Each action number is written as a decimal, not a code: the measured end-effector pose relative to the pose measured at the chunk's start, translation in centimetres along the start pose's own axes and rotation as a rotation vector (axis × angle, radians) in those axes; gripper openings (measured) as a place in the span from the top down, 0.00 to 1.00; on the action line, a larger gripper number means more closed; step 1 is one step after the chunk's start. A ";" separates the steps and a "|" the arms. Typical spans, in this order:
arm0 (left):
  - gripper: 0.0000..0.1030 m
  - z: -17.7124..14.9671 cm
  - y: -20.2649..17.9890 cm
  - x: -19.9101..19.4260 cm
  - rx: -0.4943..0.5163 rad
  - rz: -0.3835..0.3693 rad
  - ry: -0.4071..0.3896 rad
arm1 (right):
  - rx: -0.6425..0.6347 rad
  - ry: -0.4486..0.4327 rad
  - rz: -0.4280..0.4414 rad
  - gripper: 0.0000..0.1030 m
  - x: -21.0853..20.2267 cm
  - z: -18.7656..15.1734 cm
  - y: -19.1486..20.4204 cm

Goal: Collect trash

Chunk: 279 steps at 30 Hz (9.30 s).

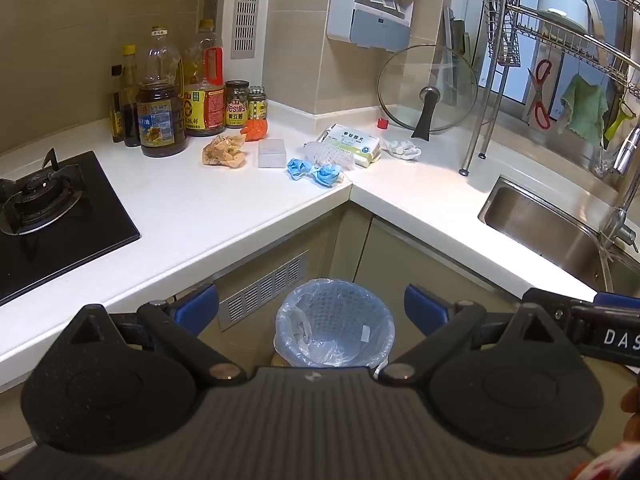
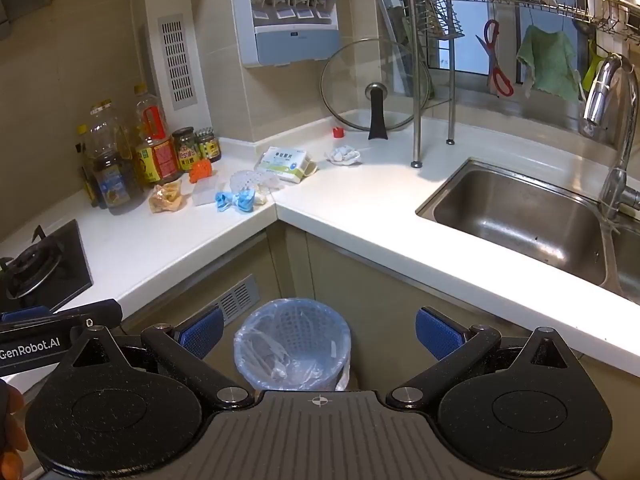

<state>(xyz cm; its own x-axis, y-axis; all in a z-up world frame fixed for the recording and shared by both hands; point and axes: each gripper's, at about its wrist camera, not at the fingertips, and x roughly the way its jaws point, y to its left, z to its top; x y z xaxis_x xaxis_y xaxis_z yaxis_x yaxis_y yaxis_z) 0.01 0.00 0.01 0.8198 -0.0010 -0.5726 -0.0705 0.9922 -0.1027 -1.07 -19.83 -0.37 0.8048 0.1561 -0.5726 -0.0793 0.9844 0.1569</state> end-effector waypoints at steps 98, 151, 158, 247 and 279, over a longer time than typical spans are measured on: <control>0.05 6.3 0.6 12.6 -0.177 0.002 0.035 | -0.020 0.039 0.147 0.01 15.2 7.6 -2.1; 0.87 12.7 -0.5 32.6 -0.121 0.224 -0.010 | -0.165 0.110 0.532 0.20 42.9 19.1 0.2; 0.87 12.7 0.7 31.0 -0.155 0.209 -0.034 | -0.147 0.146 0.493 0.31 47.3 19.1 2.8; 0.69 -6.8 1.2 33.6 -0.119 0.039 0.354 | -0.318 0.428 0.379 0.41 43.0 -4.4 -3.7; 0.60 6.0 -1.3 22.7 -0.039 -0.069 0.161 | -0.108 0.209 0.275 0.41 26.8 8.1 -3.1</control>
<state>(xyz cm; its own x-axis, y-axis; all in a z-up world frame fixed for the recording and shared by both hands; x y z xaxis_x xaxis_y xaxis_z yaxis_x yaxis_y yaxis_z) 22.09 -0.61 -7.99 0.7222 -0.0916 -0.6856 -0.0422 0.9835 -0.1759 25.55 -19.36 -9.71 0.6079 0.4180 -0.6750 -0.3466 0.9046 0.2481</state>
